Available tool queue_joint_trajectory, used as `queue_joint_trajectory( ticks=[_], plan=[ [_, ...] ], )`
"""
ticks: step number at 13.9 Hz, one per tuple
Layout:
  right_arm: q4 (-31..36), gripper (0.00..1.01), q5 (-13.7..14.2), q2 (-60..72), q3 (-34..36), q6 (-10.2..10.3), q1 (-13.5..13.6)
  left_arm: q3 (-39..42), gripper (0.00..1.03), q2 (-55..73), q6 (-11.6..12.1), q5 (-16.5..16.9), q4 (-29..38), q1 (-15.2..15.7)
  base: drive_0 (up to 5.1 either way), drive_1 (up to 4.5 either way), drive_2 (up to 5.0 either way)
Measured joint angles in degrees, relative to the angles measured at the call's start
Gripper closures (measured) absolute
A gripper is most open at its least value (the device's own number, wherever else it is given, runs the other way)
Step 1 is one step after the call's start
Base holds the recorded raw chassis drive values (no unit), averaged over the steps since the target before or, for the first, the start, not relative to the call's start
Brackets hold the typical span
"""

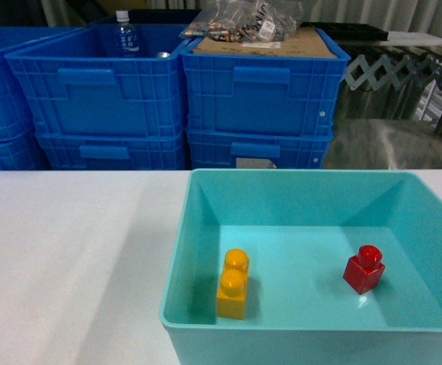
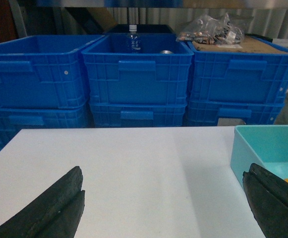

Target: Pick red block from blue box to shelf

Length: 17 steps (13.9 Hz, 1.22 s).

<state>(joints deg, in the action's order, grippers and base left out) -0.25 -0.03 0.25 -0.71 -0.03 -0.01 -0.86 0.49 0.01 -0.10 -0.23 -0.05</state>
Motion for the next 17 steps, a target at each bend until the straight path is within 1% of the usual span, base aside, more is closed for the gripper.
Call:
queue_joint_trajectory(
  ticks=[17],
  plan=[
    [0.0, 0.03, 0.0, 0.0, 0.0, 0.0, 0.0, 0.0, 0.05, 0.0, 0.0, 0.0, 0.0, 0.0, 0.0, 0.0, 0.0]
  ],
)
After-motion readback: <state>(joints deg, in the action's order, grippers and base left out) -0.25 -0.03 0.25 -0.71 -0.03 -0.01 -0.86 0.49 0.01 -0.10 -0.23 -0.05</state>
